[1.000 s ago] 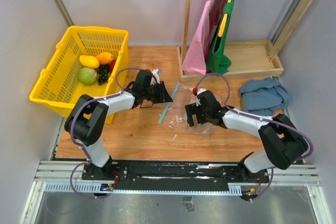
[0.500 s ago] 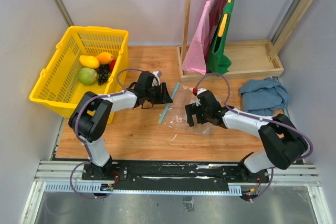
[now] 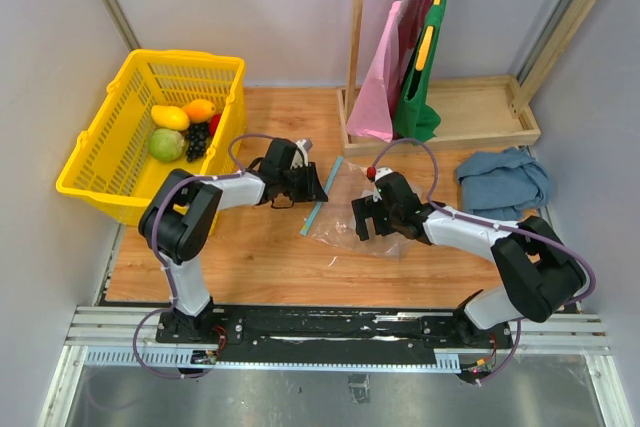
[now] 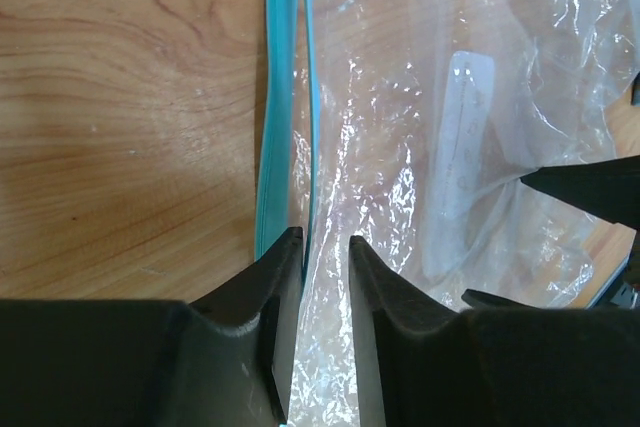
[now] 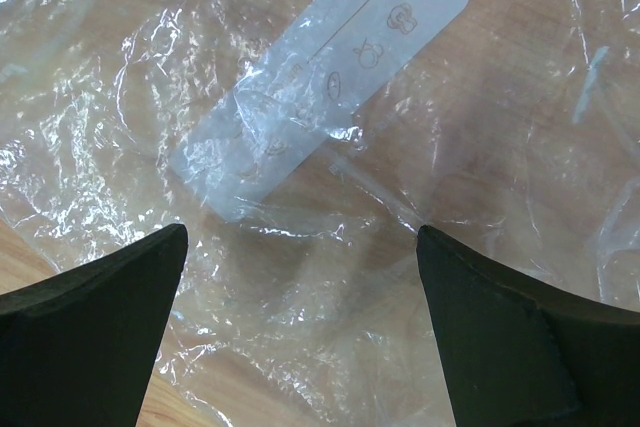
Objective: Place the food in the zip-top bag and seal the zipper
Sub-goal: Pick up the zipper food storage bag at the center of the board.
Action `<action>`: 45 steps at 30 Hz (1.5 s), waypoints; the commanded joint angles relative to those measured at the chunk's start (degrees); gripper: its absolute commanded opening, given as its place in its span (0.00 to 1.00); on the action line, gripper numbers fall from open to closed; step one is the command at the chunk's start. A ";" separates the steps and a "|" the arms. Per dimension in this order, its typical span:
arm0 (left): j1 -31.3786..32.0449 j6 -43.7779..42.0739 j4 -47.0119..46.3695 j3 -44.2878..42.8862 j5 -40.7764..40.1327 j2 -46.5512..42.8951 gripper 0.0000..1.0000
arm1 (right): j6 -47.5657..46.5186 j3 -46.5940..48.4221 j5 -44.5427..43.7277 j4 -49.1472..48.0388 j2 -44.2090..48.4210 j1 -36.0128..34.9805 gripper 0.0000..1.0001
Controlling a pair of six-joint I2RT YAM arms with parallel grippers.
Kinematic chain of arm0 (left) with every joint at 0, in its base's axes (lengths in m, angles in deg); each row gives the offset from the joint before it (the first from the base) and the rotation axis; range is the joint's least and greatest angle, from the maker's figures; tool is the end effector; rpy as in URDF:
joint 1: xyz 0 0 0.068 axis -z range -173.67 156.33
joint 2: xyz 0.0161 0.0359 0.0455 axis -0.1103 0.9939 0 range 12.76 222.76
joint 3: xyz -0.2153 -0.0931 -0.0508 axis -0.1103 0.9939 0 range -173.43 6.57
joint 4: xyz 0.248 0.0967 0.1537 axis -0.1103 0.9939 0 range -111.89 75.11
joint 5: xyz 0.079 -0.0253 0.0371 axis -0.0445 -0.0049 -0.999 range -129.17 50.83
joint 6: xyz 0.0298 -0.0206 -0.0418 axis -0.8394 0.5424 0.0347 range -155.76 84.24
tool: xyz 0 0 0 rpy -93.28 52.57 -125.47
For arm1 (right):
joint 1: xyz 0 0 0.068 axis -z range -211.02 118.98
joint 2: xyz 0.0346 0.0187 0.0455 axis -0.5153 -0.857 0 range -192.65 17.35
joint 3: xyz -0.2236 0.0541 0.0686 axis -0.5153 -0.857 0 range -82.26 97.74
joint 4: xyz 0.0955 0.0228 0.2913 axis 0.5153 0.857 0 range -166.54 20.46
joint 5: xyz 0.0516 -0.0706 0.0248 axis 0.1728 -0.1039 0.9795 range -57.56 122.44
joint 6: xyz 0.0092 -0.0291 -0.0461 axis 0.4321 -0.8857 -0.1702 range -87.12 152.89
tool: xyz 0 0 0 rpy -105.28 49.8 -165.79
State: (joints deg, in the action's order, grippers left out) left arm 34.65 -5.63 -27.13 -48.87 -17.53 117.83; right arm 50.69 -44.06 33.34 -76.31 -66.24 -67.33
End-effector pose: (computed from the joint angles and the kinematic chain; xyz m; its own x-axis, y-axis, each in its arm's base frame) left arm 0.3397 -0.1988 0.0744 -0.8705 -0.0610 -0.4884 0.2728 0.7662 -0.5818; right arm 0.2586 0.1906 0.0955 -0.7322 -0.1586 -0.6624 -0.3960 0.8904 0.2245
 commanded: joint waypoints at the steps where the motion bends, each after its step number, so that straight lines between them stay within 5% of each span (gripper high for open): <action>1: 0.41 0.21 -1.58 0.36 1.90 -3.08 0.27 | 0.66 0.59 0.64 0.87 -1.31 1.16 0.99; 22: 1.13 0.07 -0.77 0.08 1.87 0.89 0.24 | 0.74 0.11 0.67 0.14 -0.63 1.14 1.00; 26: 1.20 -0.27 -0.81 0.45 1.23 -0.25 0.11 | 0.76 -0.02 0.92 -0.05 0.15 1.15 0.99; 30: 2.48 -1.80 0.82 0.36 -0.76 -4.52 0.00 | 1.04 0.24 0.94 0.92 2.74 1.09 0.99; 45: 5.54 -8.65 19.51 -5.05 -13.48 -26.85 0.00 | 5.02 8.69 4.78 11.58 19.37 1.04 0.99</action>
State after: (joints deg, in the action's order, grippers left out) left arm 38.01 -10.33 -15.54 -49.81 -24.76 95.43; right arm 53.44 -40.24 36.03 -69.21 -50.70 -67.33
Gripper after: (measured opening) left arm 0.015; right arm 0.986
